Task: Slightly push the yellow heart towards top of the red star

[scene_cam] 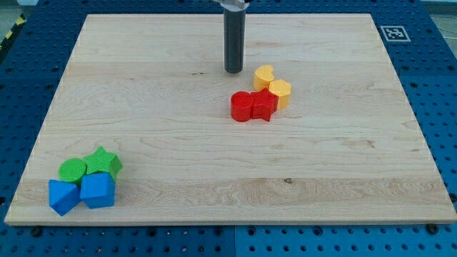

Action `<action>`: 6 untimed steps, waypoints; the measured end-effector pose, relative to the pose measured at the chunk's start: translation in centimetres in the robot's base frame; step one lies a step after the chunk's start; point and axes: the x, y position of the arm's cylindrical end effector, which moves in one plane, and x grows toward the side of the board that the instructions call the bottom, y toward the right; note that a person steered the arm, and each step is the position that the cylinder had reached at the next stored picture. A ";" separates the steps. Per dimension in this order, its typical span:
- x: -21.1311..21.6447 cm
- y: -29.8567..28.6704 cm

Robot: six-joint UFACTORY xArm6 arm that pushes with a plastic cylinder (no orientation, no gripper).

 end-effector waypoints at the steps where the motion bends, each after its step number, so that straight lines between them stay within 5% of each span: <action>1: -1.9 0.7; 3: -1.0 7.6; 6: 3.2 8.0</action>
